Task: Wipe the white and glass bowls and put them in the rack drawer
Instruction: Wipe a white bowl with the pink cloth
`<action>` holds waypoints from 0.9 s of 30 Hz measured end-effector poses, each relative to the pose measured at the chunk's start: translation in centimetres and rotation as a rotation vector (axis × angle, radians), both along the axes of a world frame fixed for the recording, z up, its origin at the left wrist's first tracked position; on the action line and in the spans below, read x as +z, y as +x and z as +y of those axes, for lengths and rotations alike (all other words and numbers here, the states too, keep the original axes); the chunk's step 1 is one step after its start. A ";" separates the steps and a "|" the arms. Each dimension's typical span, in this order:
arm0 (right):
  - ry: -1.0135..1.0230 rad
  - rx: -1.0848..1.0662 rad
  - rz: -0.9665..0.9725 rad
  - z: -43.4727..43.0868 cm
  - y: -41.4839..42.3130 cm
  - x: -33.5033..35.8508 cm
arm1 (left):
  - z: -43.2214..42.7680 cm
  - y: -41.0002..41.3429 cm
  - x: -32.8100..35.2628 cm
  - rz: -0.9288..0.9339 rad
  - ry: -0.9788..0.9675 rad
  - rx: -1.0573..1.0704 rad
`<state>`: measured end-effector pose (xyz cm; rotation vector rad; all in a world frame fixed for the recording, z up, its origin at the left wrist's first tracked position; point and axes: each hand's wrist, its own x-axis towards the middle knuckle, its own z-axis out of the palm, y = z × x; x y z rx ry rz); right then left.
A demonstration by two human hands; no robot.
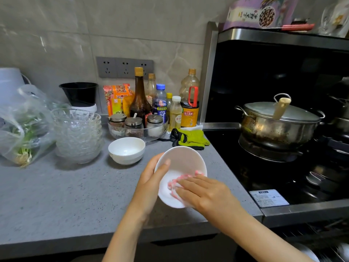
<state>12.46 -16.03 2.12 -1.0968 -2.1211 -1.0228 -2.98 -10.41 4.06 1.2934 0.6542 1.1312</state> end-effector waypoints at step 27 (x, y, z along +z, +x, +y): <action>-0.102 -0.056 -0.120 -0.1 1.1 -1.5 | 1.0 0.0 -1.2 0.143 0.000 0.038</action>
